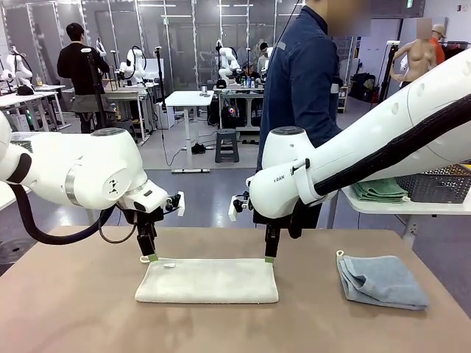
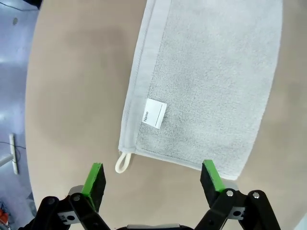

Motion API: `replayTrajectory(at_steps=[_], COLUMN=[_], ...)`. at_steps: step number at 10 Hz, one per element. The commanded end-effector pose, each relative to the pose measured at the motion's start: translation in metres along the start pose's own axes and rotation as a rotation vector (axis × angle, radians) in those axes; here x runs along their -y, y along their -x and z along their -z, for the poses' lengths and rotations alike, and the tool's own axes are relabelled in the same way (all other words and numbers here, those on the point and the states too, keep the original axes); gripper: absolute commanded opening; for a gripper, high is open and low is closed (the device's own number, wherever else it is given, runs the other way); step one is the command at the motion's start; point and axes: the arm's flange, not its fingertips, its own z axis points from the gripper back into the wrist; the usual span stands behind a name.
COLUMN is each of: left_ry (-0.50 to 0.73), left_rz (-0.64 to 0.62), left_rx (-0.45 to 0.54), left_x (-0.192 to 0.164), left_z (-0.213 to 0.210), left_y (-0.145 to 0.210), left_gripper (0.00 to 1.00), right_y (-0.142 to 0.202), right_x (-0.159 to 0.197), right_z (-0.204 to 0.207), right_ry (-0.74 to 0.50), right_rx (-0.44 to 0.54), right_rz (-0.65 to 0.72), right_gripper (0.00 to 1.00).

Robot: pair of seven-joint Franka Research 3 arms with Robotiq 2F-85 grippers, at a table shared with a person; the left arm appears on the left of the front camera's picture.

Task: Fold the towels and place them in the basket.
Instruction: When a person lays out a Towel with hook on the table, fold it in half twice.

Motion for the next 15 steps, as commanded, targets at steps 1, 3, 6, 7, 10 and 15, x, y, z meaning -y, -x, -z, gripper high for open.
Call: replayTrajectory(at_steps=[1,3,6,7,10,15], left_ry=[-0.009,-0.009,-0.089,-0.089,-0.137,-0.186], left_rz=[-0.001,-0.001,-0.145,-0.206,-0.342,-0.464], left_rx=[-0.017,-0.017,0.102,0.109,0.149,0.164], left_x=[-0.003,-0.003,0.016,0.030,0.090,0.185], left_z=[0.004,0.004,-0.029,-0.046,-0.108,-0.182], left_y=[-0.002,-0.002,0.001,0.008,0.045,0.087], left_gripper=[1.00,1.00,1.00,1.00,1.00,1.00], right_y=[-0.002,-0.002,0.003,0.005,0.016,0.017], right_x=[0.001,0.001,-0.025,-0.039,-0.065,-0.064], right_z=[-0.002,-0.002,-0.017,-0.019,-0.008,0.013], right_ry=[0.005,0.005,0.045,0.047,0.075,0.013], right_rx=[0.010,0.010,-0.033,-0.050,-0.119,-0.019], right_rz=[-0.012,-0.012,0.255,0.344,0.734,1.061], right_gripper=[1.00,1.00,1.00,1.00,1.00,1.00])
